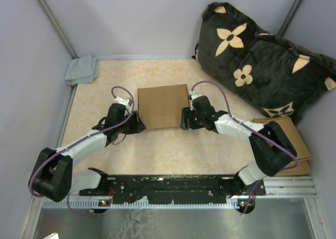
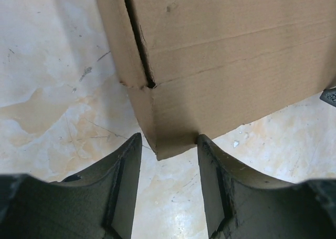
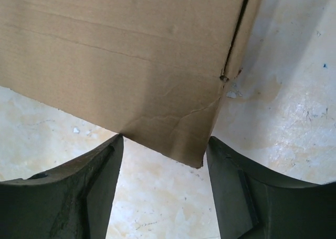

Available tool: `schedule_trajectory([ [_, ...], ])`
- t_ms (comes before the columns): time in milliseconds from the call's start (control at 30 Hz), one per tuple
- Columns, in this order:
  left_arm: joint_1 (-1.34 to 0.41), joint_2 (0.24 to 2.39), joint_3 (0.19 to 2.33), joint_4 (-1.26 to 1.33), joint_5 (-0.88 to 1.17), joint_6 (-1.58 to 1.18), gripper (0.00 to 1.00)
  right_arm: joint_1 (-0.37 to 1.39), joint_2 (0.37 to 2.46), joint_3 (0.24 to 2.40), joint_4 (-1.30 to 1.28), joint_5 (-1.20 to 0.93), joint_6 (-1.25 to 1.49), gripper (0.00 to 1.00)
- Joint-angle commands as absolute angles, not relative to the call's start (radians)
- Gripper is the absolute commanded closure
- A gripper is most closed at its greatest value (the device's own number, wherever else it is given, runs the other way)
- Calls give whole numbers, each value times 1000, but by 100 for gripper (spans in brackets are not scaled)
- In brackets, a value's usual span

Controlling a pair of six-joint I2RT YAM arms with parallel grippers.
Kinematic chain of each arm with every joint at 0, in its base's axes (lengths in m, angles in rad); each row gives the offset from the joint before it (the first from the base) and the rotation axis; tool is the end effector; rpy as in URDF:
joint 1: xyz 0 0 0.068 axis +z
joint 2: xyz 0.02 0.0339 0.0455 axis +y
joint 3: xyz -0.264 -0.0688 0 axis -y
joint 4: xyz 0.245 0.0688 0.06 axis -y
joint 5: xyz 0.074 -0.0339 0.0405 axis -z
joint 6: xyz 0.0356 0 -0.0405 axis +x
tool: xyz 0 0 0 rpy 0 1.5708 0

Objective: Fold the paper box

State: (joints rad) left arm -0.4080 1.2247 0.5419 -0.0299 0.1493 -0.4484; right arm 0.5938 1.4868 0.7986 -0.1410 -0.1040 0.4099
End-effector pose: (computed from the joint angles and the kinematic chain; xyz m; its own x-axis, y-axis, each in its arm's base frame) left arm 0.2191 -0.1005 0.1824 -0.7558 -0.1404 -0.6396 0.1865 0.8902 -0.4157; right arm 0.2458 0.1704 0.1866 -0.8055 -0.0655 -0.5890 -0.3201 0.8845 0.3394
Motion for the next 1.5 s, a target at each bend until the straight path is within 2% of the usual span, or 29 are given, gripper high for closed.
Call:
schedule_trajectory([
  [0,-411,1266,531,32,99,-445,49,603,1526,796,-78,-32,407,38],
  [233,-418,1330,524,140,25,-483,57,603,1573,786,-48,92,454,55],
  [333,-443,1328,547,121,49,-489,65,603,1561,785,-68,128,462,66],
  [400,-469,1300,546,106,72,-494,69,603,1532,774,-72,129,462,70],
  [500,-509,1221,531,71,100,-486,98,604,1470,761,-97,99,460,75],
  [533,-520,1187,532,43,94,-488,100,608,1445,761,-107,81,460,76],
  [600,-531,1120,537,-3,76,-484,100,632,1397,763,-122,59,459,76],
  [667,-531,1070,554,-53,53,-481,100,652,1363,774,-133,44,462,71],
  [733,-533,1046,587,-106,47,-471,95,661,1348,794,-154,33,465,61],
  [867,-531,1051,635,-103,-58,-456,79,663,1374,815,-107,-53,465,58],
  [900,-530,1063,641,-56,-76,-454,77,663,1394,818,-80,-79,470,61],
  [933,-530,1088,657,-18,-114,-451,74,665,1415,824,-50,-108,476,68],
  [1000,-528,1168,719,56,-141,-444,73,683,1461,834,27,-149,479,100],
  [1133,-527,1445,909,126,-164,-395,73,786,1554,889,153,-114,478,100],
  [1267,-524,1689,1151,-7,-179,-372,75,857,1706,988,195,-44,468,100],
  [1367,-524,1795,1236,-56,-165,-353,77,858,1790,1038,219,-41,483,100],
  [1467,-524,1837,1234,-40,-147,-350,78,858,1844,1037,299,-34,496,100],
])
